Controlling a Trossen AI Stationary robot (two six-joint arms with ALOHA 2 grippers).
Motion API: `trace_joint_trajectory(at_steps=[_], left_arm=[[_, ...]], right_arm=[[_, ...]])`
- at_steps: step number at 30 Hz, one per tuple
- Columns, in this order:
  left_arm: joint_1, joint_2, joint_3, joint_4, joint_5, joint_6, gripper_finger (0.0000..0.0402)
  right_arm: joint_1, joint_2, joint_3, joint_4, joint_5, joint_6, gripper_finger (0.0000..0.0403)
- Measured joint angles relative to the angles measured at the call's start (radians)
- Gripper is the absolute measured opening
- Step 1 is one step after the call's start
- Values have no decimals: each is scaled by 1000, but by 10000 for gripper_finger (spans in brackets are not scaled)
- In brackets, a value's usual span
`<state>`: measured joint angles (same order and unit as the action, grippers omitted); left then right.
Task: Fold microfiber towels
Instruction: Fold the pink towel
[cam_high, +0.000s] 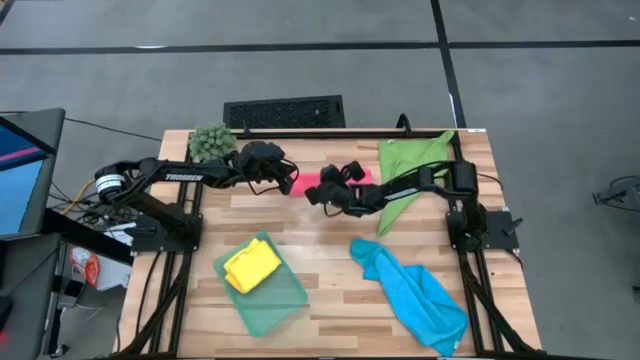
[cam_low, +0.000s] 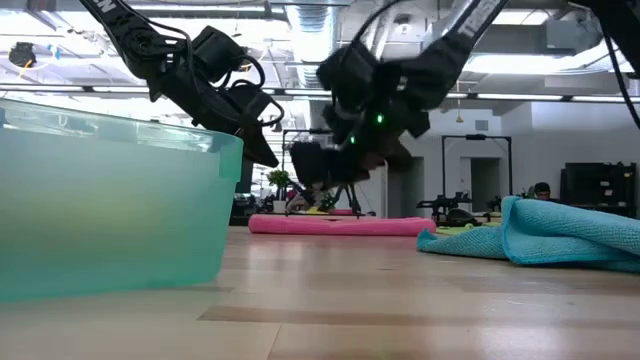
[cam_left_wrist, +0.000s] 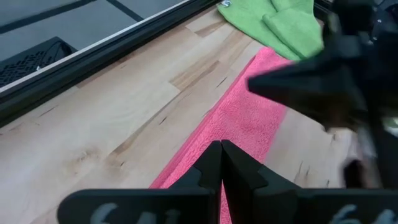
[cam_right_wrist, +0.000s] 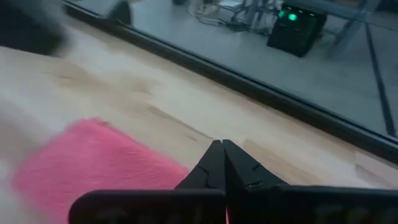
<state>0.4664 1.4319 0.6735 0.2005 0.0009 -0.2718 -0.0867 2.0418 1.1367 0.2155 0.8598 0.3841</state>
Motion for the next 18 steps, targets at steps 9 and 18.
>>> trace_joint_trajectory(at_steps=[9, 18], left_arm=[[0, 0, 0, -2, -3, 2, 0], [0, 0, 0, -3, 6, 0, 0]], right_arm=[[-43, 153, -3, 68, -122, 63, 9], [-73, 103, -2, 12, -174, -11, 10]])
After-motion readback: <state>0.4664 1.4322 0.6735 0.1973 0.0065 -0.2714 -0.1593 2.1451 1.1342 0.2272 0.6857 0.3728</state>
